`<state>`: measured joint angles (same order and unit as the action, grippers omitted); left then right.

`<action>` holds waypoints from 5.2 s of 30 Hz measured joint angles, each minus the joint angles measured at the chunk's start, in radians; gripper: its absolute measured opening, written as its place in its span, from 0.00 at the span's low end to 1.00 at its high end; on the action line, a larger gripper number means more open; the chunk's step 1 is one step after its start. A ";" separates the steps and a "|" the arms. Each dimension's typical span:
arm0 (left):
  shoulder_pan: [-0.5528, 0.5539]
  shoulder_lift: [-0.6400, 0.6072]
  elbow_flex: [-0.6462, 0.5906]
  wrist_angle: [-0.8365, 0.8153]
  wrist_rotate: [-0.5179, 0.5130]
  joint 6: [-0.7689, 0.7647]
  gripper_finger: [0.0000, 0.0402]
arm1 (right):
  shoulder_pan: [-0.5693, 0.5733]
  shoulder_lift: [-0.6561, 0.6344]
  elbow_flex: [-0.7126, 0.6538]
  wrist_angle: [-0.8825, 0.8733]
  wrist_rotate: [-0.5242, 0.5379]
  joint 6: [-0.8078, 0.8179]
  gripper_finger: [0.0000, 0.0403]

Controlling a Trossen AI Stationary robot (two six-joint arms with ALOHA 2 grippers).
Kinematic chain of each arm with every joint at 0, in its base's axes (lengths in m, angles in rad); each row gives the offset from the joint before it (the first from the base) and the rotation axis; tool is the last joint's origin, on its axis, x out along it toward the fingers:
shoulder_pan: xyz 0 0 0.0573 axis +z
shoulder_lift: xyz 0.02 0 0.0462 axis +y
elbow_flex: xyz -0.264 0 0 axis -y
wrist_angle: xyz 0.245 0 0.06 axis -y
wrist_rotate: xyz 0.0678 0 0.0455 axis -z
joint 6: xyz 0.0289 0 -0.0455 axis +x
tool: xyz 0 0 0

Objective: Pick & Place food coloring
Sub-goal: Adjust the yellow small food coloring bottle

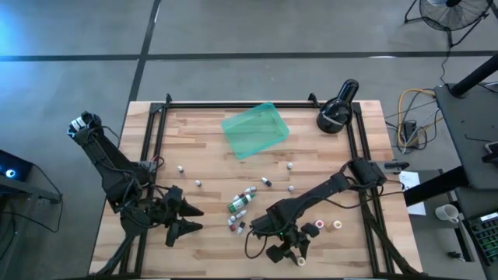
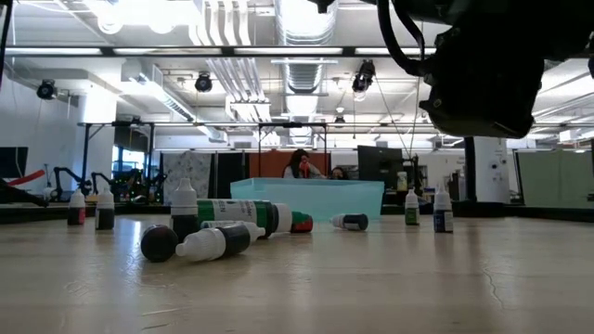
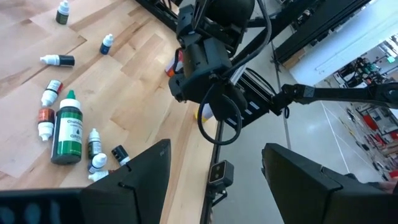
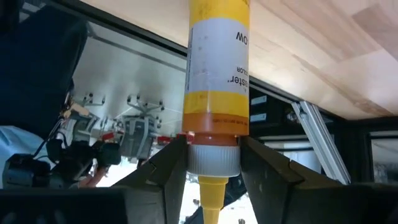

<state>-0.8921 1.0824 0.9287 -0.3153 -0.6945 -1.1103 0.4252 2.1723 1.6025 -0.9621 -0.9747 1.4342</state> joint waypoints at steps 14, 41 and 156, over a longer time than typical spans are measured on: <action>0.000 0.000 0.000 0.000 0.000 0.037 0.56 | -0.006 -0.002 0.080 0.003 0.144 0.003 0.54; 0.000 0.000 0.000 0.000 0.025 0.009 0.56 | -0.051 -0.016 0.346 -0.263 1.160 -0.247 0.57; 0.002 0.000 0.000 0.026 -0.014 -0.093 0.56 | -0.309 -0.077 -0.068 0.637 1.449 -0.569 0.14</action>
<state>-0.8898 1.0821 0.9283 -0.2892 -0.7082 -1.2030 0.1163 2.0956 1.5349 -0.3254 0.4739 0.8650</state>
